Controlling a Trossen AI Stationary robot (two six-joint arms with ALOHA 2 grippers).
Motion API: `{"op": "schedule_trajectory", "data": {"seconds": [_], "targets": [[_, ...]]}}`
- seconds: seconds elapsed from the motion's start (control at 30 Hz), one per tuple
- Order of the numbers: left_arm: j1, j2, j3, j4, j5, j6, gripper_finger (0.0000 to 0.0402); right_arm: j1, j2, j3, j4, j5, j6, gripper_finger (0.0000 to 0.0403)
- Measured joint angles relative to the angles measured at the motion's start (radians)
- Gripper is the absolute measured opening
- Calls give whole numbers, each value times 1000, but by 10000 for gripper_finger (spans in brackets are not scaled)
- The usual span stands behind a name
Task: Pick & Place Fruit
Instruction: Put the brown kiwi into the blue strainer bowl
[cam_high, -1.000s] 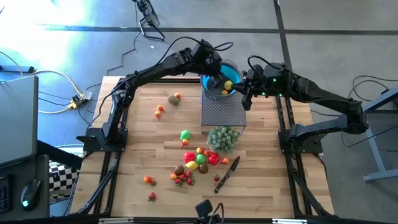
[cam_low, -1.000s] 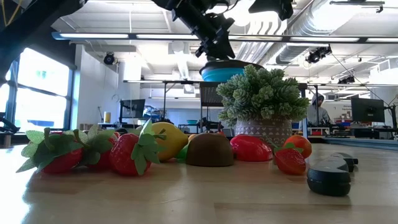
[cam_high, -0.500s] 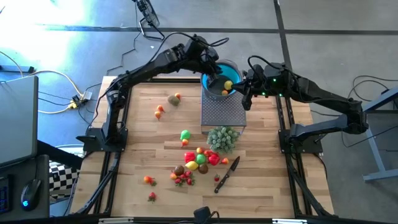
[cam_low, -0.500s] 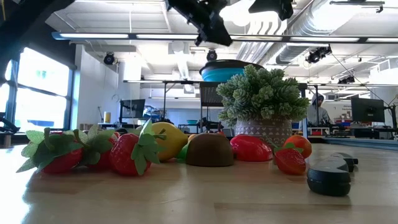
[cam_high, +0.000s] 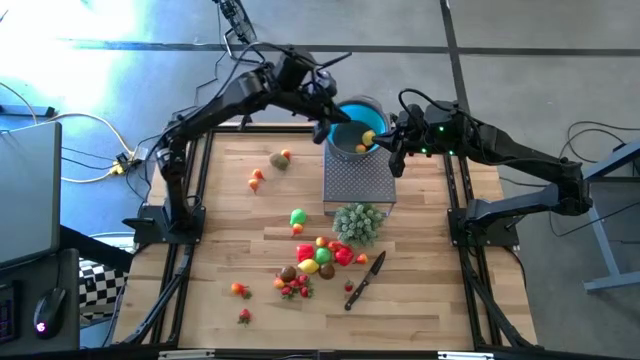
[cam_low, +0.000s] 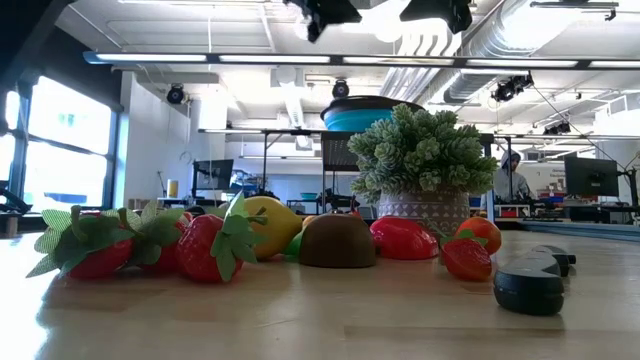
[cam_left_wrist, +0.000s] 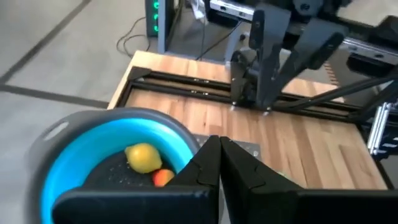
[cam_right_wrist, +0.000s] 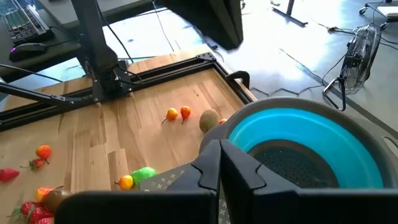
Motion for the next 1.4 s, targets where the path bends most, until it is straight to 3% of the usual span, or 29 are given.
{"op": "schedule_trajectory", "data": {"seconds": [0.27, 0.4, 0.6, 0.9, 1.13, 1.4], "targets": [[-43, -59, -2, -102, -63, 41, 1, 0, 0, 0, -5, 0, 0, 2], [-84, -99, -71, -87, -87, 54, 1, 0, 0, 0, -6, 0, 0, 2], [-137, -209, -295, 35, -141, 6, 1, 0, 0, 0, -7, 0, 0, 2], [-144, -506, -715, 293, -214, -121, 1, 0, 0, 0, -10, -3, 0, 2], [-144, -736, -931, 319, -360, -245, 1, 0, 0, 0, -15, -3, 0, 2], [-144, -939, -1097, 297, -472, -420, 1, 0, 0, 0, -15, -3, 0, 2]]}}
